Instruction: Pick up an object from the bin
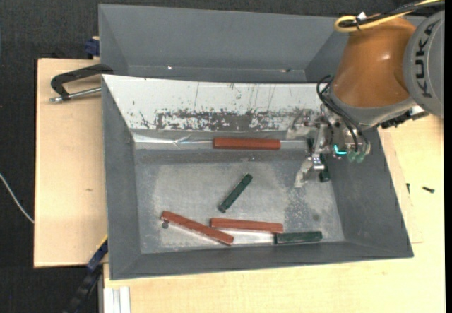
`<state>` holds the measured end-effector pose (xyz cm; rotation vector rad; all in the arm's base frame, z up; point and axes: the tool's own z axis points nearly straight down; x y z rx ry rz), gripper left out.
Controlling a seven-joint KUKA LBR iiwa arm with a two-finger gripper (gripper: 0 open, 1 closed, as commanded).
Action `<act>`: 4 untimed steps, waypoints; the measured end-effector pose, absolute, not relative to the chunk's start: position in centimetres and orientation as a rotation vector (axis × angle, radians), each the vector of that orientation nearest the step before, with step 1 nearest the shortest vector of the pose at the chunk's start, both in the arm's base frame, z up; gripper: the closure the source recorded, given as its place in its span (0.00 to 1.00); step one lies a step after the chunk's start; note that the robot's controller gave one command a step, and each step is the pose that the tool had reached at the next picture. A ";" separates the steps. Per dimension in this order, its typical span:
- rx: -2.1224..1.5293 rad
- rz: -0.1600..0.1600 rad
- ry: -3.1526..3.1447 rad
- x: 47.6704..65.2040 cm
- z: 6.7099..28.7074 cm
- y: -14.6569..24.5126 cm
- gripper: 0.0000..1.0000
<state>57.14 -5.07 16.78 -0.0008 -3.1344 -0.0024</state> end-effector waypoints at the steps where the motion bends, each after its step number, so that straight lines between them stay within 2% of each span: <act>1: 0.000 -0.001 -3.142 57.3 17.2 -5.1 0.00; 2: 0.099 0.003 -3.146 58.4 14.4 -2.2 0.00; 3: 0.144 -0.004 -3.136 55.2 8.5 -1.6 0.00; 4: 0.025 -0.002 -3.142 54.8 7.8 3.9 1.00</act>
Offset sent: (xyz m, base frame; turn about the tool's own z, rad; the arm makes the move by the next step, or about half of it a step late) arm 0.0287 0.0934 -0.0880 -0.1940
